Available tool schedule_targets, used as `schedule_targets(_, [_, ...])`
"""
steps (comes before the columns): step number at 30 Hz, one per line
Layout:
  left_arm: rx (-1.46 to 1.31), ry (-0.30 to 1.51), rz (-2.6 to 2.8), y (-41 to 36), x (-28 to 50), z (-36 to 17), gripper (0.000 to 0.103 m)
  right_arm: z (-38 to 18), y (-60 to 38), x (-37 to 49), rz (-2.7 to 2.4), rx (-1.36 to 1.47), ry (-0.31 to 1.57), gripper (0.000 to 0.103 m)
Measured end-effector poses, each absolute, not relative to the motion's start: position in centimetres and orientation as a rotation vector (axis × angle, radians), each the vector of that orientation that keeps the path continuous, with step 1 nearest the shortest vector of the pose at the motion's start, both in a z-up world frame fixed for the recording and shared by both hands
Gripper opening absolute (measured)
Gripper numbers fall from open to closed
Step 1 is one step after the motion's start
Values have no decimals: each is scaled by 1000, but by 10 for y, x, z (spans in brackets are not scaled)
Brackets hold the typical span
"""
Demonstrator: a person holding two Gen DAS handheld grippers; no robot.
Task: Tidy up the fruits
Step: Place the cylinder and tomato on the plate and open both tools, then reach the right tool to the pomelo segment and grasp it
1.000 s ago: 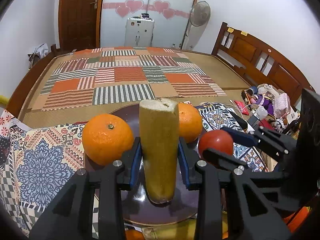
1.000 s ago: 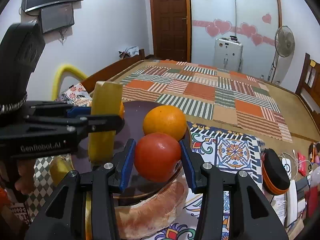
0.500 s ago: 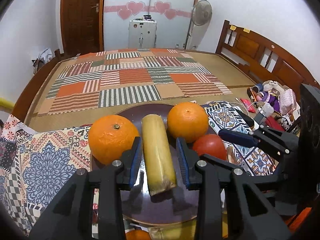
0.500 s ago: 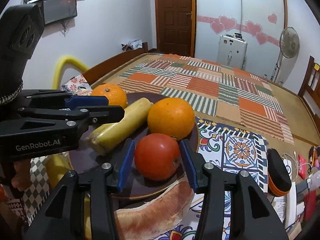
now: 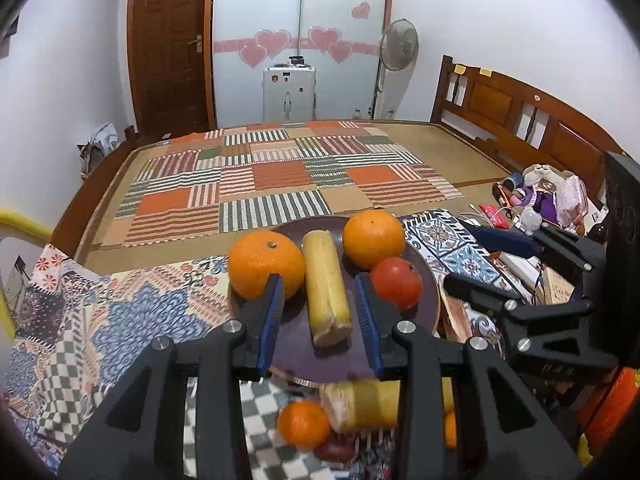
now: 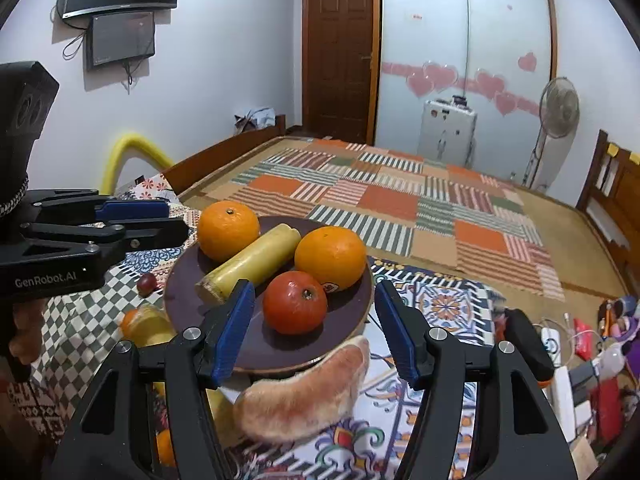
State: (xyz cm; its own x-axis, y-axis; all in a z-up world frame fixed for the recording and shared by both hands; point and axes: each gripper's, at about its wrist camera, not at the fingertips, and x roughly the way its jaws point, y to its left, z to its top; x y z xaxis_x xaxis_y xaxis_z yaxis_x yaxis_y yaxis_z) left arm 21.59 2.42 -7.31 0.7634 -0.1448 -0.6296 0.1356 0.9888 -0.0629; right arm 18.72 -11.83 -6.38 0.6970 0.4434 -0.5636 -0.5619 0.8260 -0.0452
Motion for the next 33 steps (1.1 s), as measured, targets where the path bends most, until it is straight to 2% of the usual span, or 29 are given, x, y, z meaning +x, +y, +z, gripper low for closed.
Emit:
schedule_targets(2, [-8, 679, -145, 27, 206, -72, 44, -61, -119, 179, 562, -223, 552, 60])
schedule_targets(6, [-1, 680, -138, 35, 186, -73, 47, -63, -123, 164, 559, -220, 538, 66])
schedule_targets(11, [4, 707, -126, 42, 167, -85, 52, -78, -126, 156, 540, -251, 565, 66])
schedule_targets(21, [-37, 783, -100, 57, 143, -126, 52, -104, -132, 161, 526, -228, 648, 66])
schedule_targets(28, [-36, 783, -103, 54, 140, -134, 52, -110, -130, 167, 511, -198, 664, 66])
schedule_targets(31, [-39, 774, -113, 51, 140, -132, 52, -110, -136, 165, 543, -169, 672, 59])
schedule_targets(33, [-39, 772, -121, 47, 141, -132, 52, -108, -139, 161, 554, -165, 664, 49])
